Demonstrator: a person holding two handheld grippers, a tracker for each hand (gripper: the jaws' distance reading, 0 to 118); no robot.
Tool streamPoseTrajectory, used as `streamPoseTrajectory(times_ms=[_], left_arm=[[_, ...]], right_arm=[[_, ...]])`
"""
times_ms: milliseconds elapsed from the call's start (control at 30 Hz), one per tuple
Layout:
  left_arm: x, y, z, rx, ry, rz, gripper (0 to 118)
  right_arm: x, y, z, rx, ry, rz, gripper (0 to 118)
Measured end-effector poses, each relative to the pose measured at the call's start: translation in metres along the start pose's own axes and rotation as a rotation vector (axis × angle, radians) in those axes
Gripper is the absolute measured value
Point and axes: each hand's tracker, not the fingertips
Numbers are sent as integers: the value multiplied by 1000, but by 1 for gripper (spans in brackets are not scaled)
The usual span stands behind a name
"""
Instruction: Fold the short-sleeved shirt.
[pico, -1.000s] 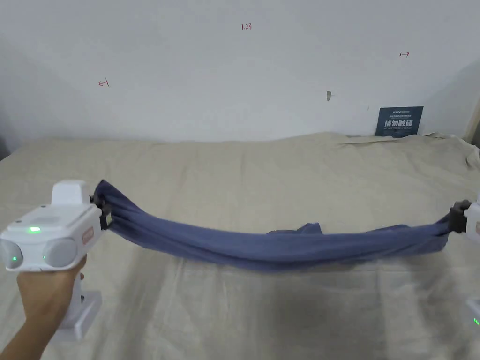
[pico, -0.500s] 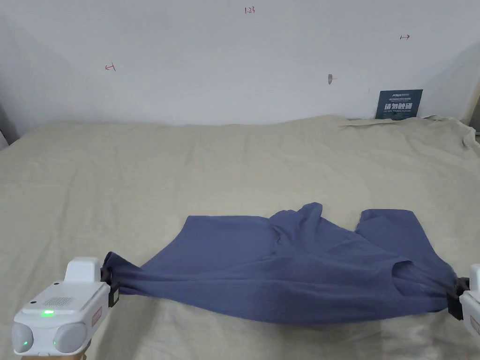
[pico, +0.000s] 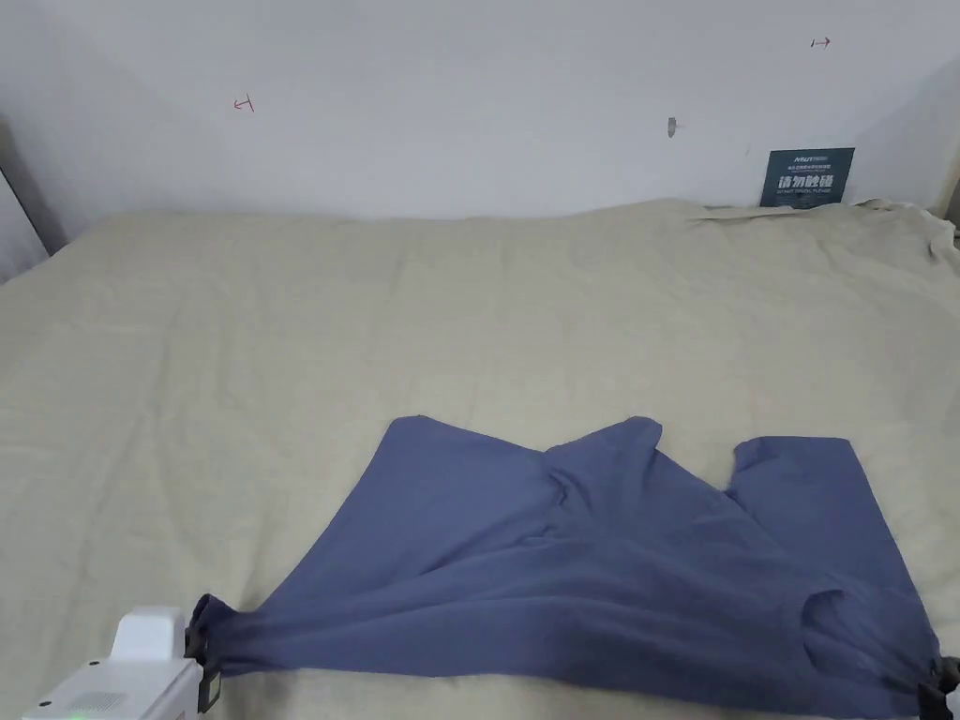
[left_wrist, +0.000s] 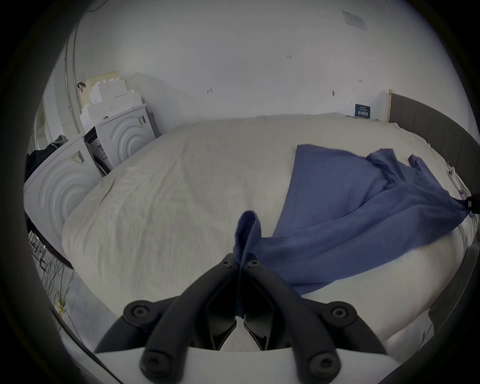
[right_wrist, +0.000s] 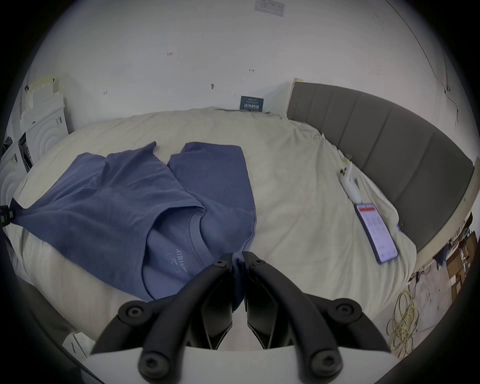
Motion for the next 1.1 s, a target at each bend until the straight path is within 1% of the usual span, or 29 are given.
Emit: streamPoseTrajectory(times_ms=[100, 133, 233, 367, 400, 500, 533, 567, 600, 633, 667, 700, 733, 767, 800, 933, 1100], left_arm=[[-3, -14, 3, -27, 5, 8, 0], [-4, -17, 4, -33, 7, 13, 0], [-5, -22, 2, -57, 9, 22, 0], [0, -24, -9, -120, 10, 35, 0], [1, -23, -13, -145, 11, 44, 0], [0, -20, -20, -212, -15, 115, 3], [-1, -19, -21, -219, -32, 135, 10], [-1, -17, -21, -222, -32, 146, 17], [-1, -16, -18, -218, -38, 146, 32], [0, -14, -15, -205, -34, 146, 56], [1, -10, -11, -183, -28, 145, 72], [1, -5, -6, -146, -23, 152, 86], [2, 4, 3, -118, -29, 159, 104], [3, 12, 9, -83, -44, 173, 113], [3, 22, 15, -47, -61, 184, 117], [10, 69, 44, 122, -87, 185, 117], [22, 128, 72, 281, -84, 154, 117]], right_arm=[[4, -12, 0, -43, 0, -18, 4], [-3, -12, 7, -61, 2, -30, 4], [-3, -17, 3, -98, -2, -60, 4], [-5, -12, -11, -171, -9, -41, 4], [-5, -10, -13, -168, -10, -45, 4], [-5, -3, -14, -194, -7, -50, 5], [-6, -2, -12, -212, -2, -51, 8], [-6, 1, -10, -224, 2, -52, 16], [-5, 3, -8, -226, 3, -57, 34], [-3, 5, -5, -227, 8, -66, 63], [1, 4, -4, -217, 17, -78, 81], [3, 7, 2, -183, 24, -90, 92], [3, 13, 9, -154, 27, -95, 95], [4, 21, 17, -119, 25, -89, 95], [10, 25, 18, -90, 25, -83, 95], [16, 63, 51, 77, 46, -82, 95], [22, 106, 91, 280, 31, -84, 96]])
